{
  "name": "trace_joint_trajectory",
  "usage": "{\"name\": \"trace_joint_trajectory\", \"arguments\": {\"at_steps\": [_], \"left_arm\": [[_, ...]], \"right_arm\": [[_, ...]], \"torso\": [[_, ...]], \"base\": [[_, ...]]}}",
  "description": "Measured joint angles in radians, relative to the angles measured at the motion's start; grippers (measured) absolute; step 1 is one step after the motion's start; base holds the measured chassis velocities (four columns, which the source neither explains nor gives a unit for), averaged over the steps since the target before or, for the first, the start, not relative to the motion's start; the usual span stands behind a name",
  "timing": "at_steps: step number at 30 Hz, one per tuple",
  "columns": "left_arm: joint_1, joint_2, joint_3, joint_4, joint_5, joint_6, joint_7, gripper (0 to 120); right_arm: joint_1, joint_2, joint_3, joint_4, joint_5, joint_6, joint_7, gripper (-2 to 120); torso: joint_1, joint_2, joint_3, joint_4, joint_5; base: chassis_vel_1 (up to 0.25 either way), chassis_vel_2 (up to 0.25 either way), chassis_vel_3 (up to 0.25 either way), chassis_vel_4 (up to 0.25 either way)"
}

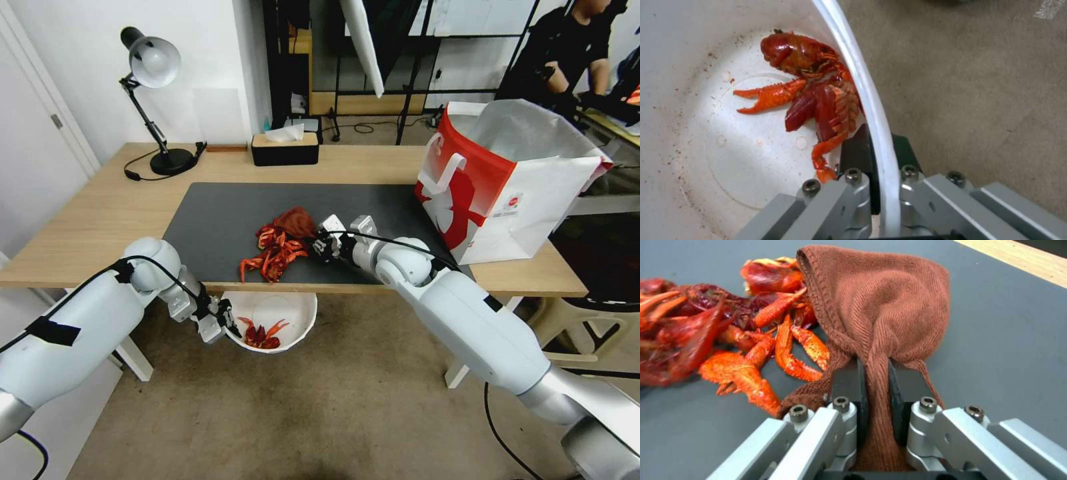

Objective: Sweep shrimp from table into container with towel, then put container into takeout bag.

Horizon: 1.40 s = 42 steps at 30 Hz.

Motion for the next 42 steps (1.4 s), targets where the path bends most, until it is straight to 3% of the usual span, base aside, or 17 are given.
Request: {"name": "trace_joint_trajectory", "arguments": {"at_steps": [42], "left_arm": [[0.006,0.047,-0.022,0.002,-0.012,-0.009,0.002,0]], "right_arm": [[-0.046,-0.046,-0.024,0.113,0.011,0.000,-0.023,8]], "torso": [[0.000,0.000,0.000,0.0000,0.0000]], "base": [[0.000,0.000,0.000,0.000]]}}
